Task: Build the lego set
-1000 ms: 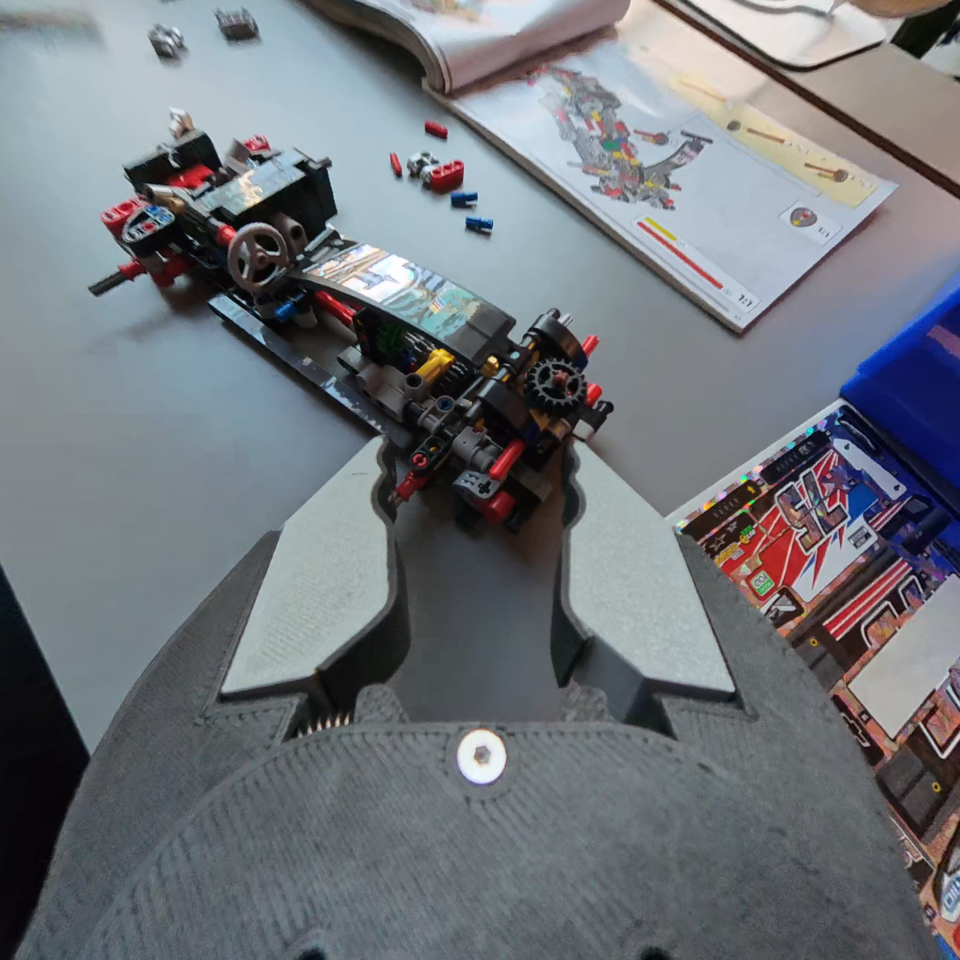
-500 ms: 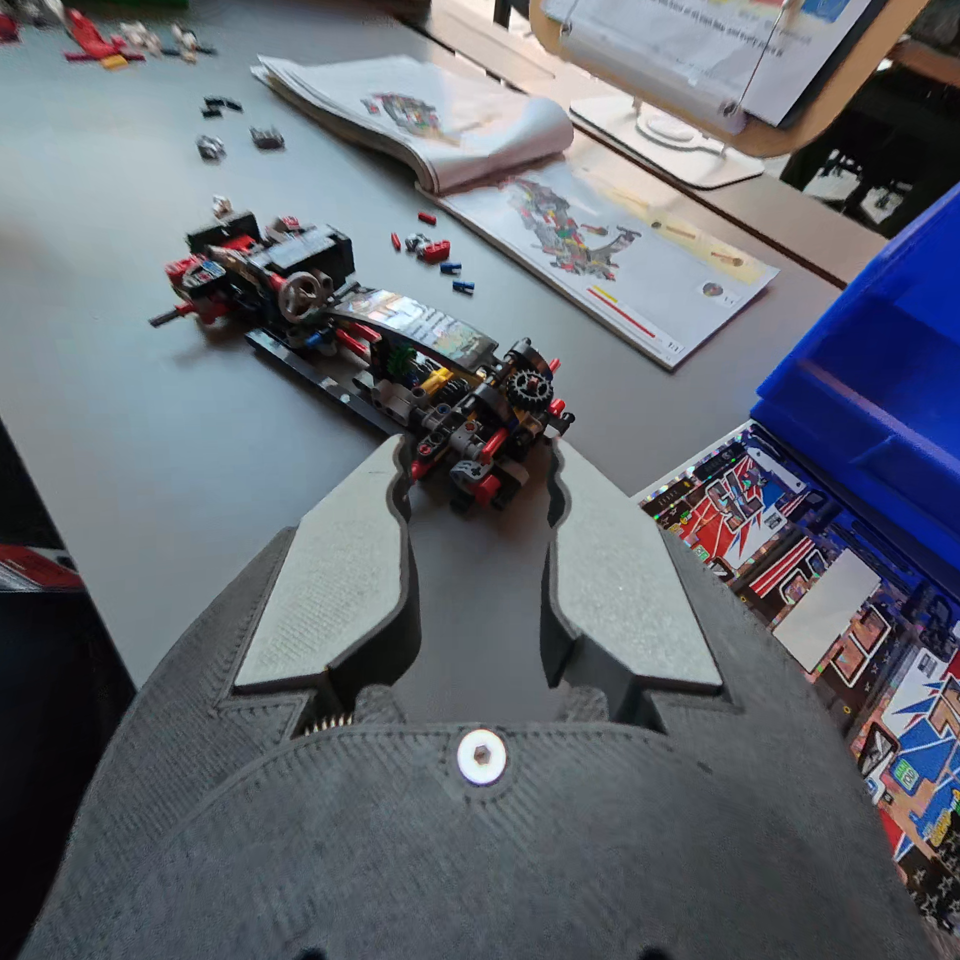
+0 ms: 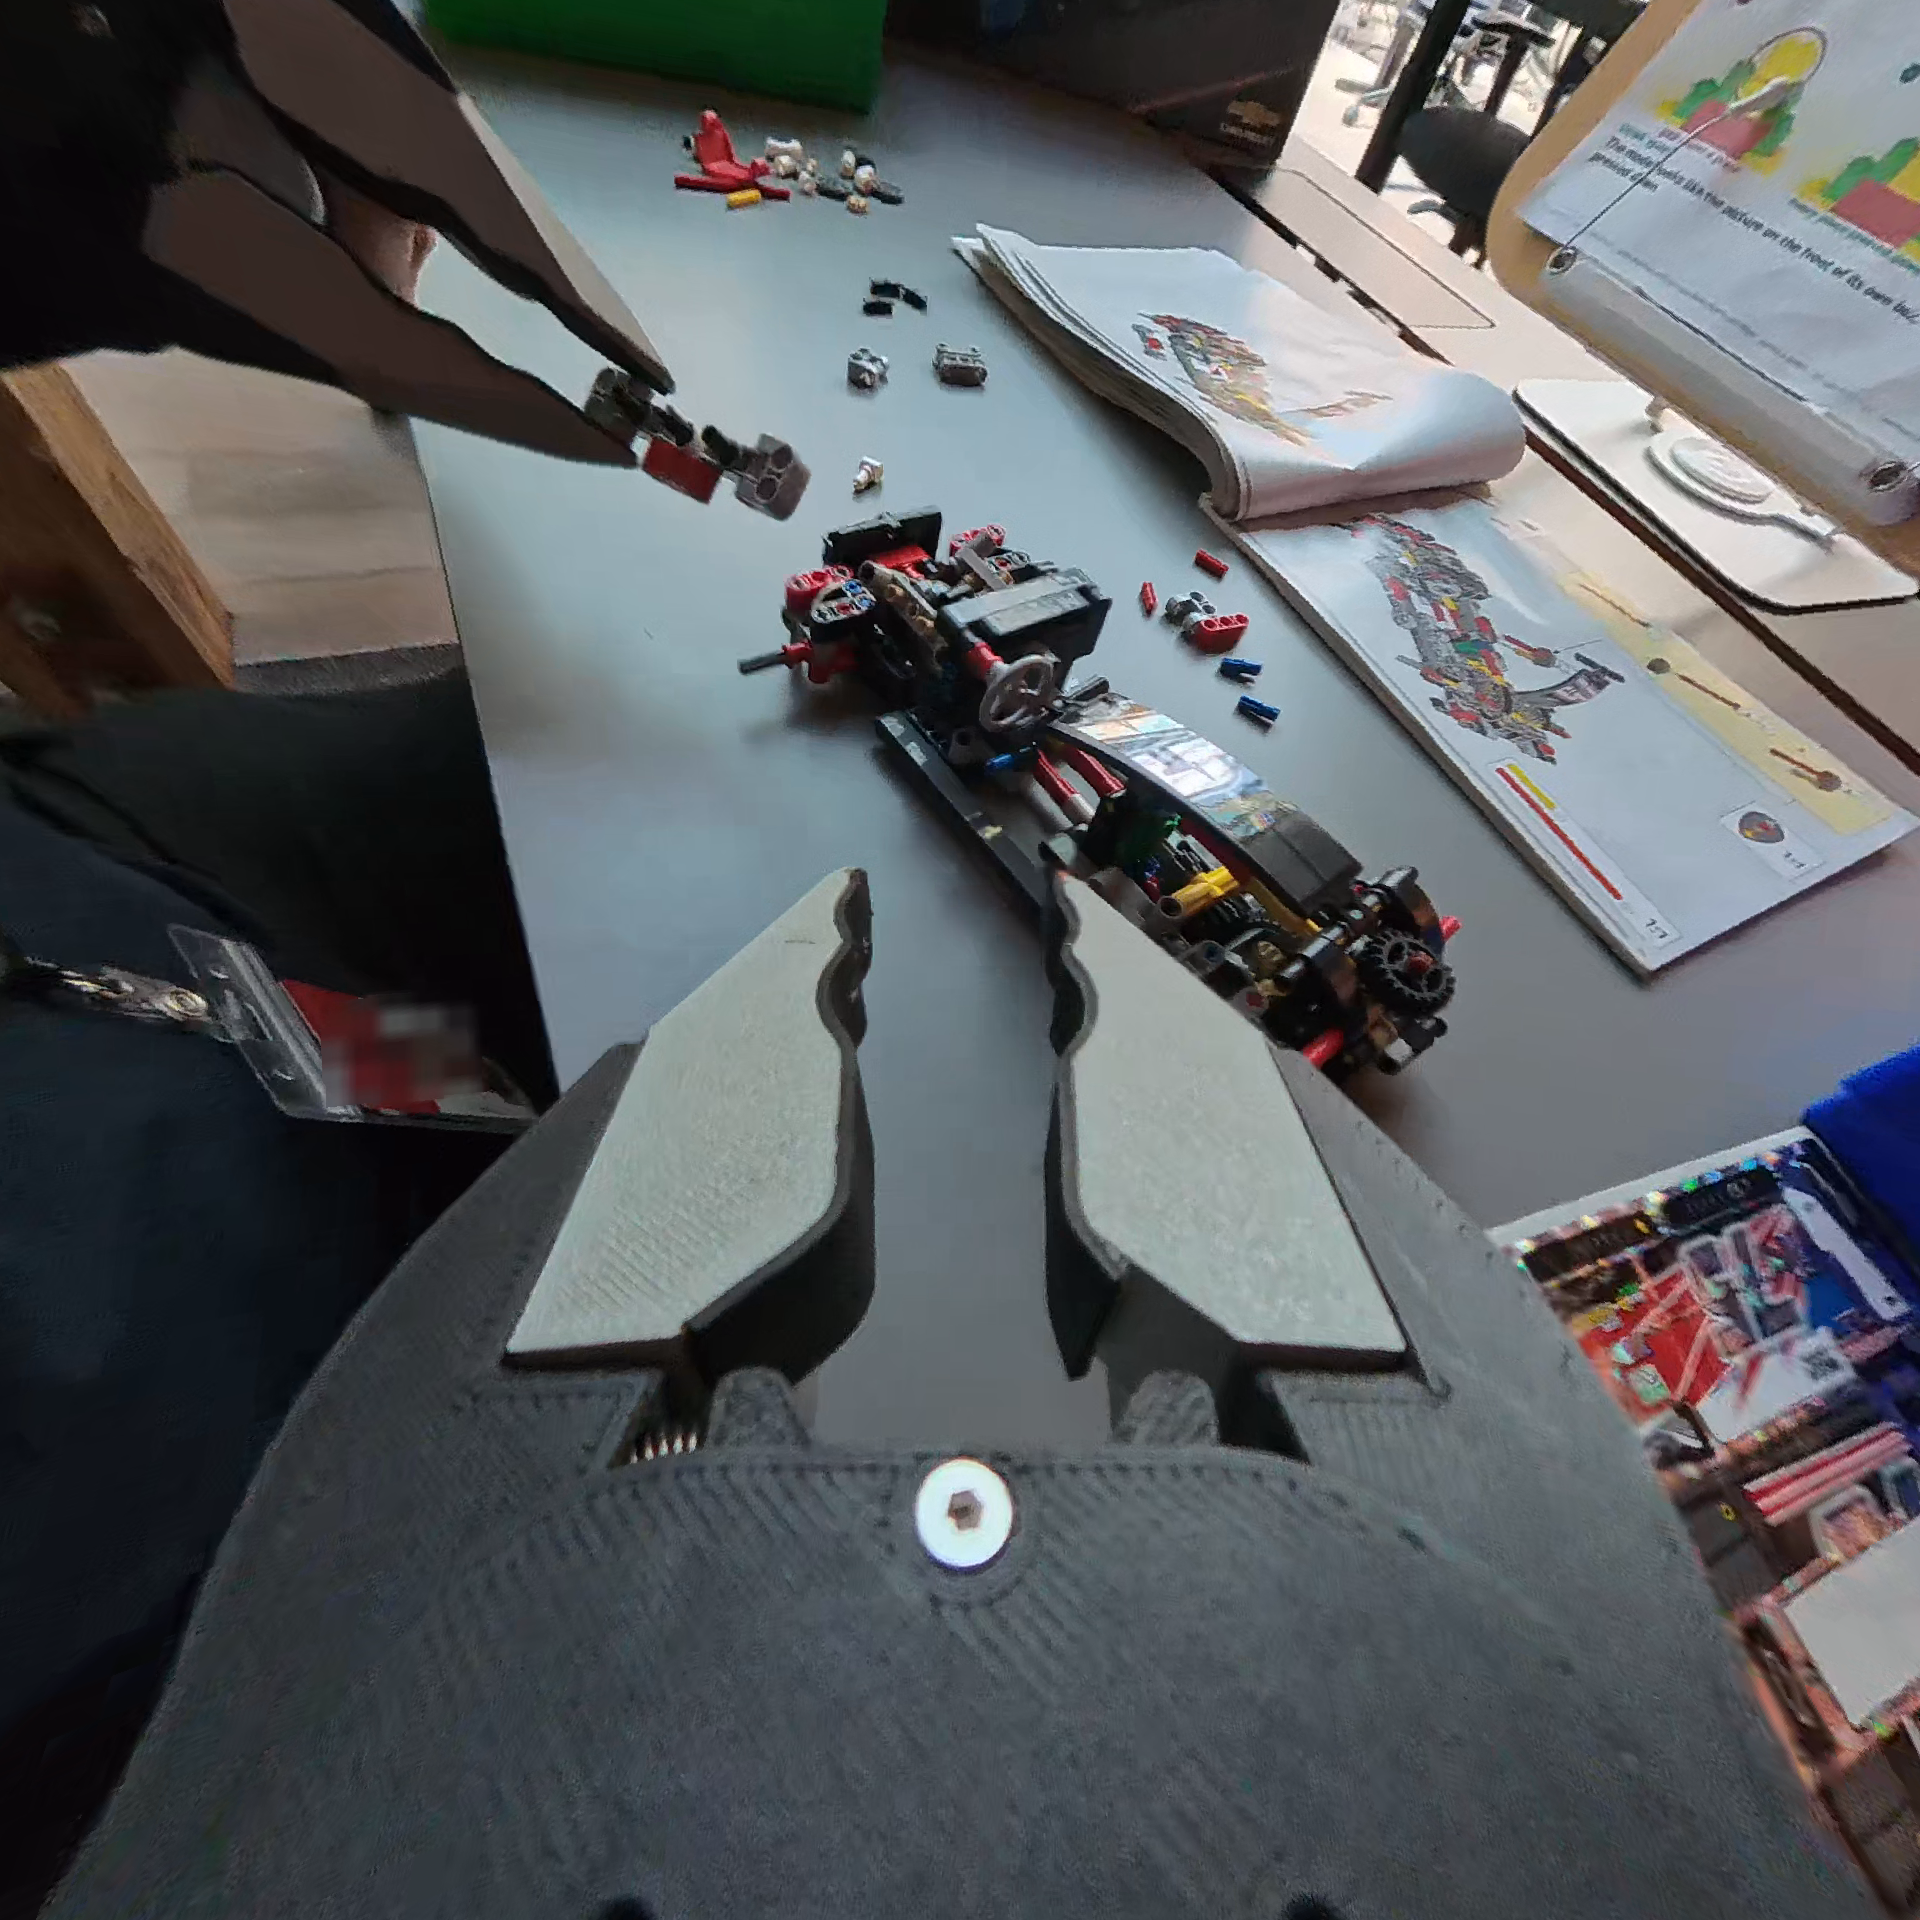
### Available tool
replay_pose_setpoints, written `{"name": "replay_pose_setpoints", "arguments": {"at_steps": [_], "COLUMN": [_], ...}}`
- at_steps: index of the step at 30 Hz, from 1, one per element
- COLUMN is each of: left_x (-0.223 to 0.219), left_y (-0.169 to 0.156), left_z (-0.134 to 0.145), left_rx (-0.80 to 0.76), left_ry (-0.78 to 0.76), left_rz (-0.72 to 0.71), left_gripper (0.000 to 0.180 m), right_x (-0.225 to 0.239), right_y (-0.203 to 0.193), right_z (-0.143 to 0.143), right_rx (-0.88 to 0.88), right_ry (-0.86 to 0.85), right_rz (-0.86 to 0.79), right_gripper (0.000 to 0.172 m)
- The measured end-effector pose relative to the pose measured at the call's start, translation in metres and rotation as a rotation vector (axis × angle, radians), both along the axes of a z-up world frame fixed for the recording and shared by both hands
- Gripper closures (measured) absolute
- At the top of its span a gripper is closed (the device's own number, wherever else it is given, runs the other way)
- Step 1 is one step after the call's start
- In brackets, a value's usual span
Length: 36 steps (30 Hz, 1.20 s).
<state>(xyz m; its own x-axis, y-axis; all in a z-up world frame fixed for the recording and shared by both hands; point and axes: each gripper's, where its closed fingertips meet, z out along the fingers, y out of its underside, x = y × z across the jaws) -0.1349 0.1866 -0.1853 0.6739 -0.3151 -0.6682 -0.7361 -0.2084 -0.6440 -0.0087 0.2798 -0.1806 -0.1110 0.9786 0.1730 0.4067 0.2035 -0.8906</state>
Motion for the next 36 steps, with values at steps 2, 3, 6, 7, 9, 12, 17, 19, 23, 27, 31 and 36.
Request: {"name": "replay_pose_setpoints", "arguments": {"at_steps": [2, 3, 6, 7, 9, 12, 17, 19, 23, 27, 31, 36], "left_x": [0.0, -0.001, 0.003, 0.001, -0.01, -0.023, -0.022, -0.023, -0.024, -0.02, -0.018, 0.002], "left_y": [0.003, 0.003, -0.001, -0.001, 0.003, 0.009, 0.013, 0.015, 0.018, 0.017, 0.018, 0.015], "left_z": [-0.008, -0.01, -0.013, -0.014, -0.018, -0.021, -0.025, -0.025, -0.021, -0.02, -0.017, -0.007], "left_rx": [-0.013, -0.013, 0.008, 0.016, 0.03, 0.025, 0.022, 0.038, 0.103, 0.151, 0.198, 0.261], "left_ry": [-0.009, -0.007, -0.026, -0.037, -0.053, -0.034, 0.01, 0.032, 0.085, 0.153, 0.192, 0.189], "left_rz": [-0.006, -0.008, -0.059, -0.056, -0.013, 0.019, -0.007, -0.015, -0.017, -0.036, -0.037, -0.078], "left_gripper": [0.166, 0.166, 0.166, 0.166, 0.166, 0.166, 0.166, 0.166, 0.166, 0.166, 0.167, 0.167], "right_x": [0.003, 0.006, 0.015, 0.017, 0.02, 0.023, 0.022, 0.021, 0.019, 0.018, 0.019, 0.02], "right_y": [0.012, 0.018, 0.033, 0.035, 0.039, 0.048, 0.052, 0.054, 0.057, 0.059, 0.058, 0.05], "right_z": [-0.007, -0.009, -0.012, -0.012, -0.008, 0.003, 0.004, 0.004, 0.004, 0.004, 0.006, 0.008], "right_rx": [0.073, 0.092, 0.07, 0.049, 0.024, 0.038, 0.039, 0.04, 0.036, 0.027, 0.012, 0.015], "right_ry": [-0.019, -0.019, 0.015, 0.04, 0.097, 0.178, 0.185, 0.181, 0.185, 0.185, 0.195, 0.21], "right_rz": [-0.035, -0.052, -0.089, -0.09, -0.088, -0.114, -0.13, -0.134, -0.139, -0.138, -0.129, -0.09], "right_gripper": [0.141, 0.141, 0.141, 0.14, 0.141, 0.141, 0.141, 0.141, 0.141, 0.143, 0.147, 0.153]}}
